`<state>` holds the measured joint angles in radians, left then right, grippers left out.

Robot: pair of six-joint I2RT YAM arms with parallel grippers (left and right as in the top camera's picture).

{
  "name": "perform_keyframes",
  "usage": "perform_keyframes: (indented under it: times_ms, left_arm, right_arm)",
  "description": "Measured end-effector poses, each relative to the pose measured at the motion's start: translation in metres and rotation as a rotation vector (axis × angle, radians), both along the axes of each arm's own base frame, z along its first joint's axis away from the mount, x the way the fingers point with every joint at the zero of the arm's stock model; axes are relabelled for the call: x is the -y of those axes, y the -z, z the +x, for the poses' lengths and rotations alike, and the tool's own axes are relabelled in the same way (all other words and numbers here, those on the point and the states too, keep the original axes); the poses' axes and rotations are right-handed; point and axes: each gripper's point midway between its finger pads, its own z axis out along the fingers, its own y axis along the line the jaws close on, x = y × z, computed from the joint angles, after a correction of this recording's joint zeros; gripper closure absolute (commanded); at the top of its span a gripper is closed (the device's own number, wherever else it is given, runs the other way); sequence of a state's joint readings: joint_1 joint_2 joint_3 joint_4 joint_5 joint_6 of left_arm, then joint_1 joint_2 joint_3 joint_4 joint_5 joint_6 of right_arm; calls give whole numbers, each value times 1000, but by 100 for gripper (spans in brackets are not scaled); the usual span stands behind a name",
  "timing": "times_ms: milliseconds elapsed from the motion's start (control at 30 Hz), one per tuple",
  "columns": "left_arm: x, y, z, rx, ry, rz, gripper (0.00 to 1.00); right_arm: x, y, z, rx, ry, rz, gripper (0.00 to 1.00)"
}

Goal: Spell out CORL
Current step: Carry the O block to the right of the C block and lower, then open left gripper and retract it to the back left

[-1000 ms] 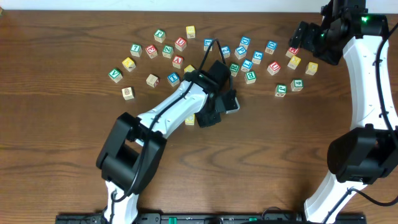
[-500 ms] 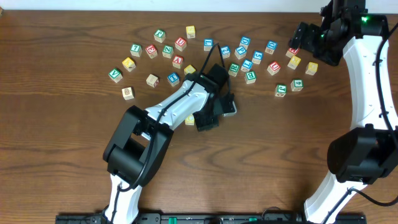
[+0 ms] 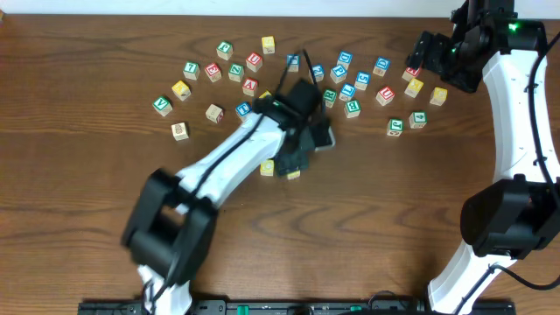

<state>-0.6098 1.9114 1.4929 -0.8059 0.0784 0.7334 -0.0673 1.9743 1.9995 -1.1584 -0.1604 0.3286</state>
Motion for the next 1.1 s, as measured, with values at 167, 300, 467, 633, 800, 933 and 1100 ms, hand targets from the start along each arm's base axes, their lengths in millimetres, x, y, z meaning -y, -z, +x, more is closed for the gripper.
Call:
perform_keyframes:
  times_ms: [167, 300, 467, 633, 800, 933, 1100]
  left_arm:
    - [4, -84, 6, 155, -99, -156, 12]
    - [-2, -121, 5, 191, -243, -259, 3]
    - [-29, -134, 16, 167, -496, -336, 2]
    - [-64, -141, 33, 156, -726, -396, 2]
    - [-95, -140, 36, 106, -867, -413, 2]
    - [-125, -152, 39, 89, -964, -415, 3]
    - [-165, -186, 53, 120, -1098, -448, 2]
  right_arm:
    - [0, 0, 0, 0, 0, 0, 4]
    - [0, 0, -1, -3, -1, 0, 1]
    - [-1, 2, -5, -25, -2, 2, 1]
    - [-7, 3, -7, -27, -34, -7, 1]
    - [-24, 3, -7, -25, -84, -14, 1]
    - [-47, 3, -8, -17, -155, -24, 1]
    - [-81, 1, -9, 3, -242, -31, 1]
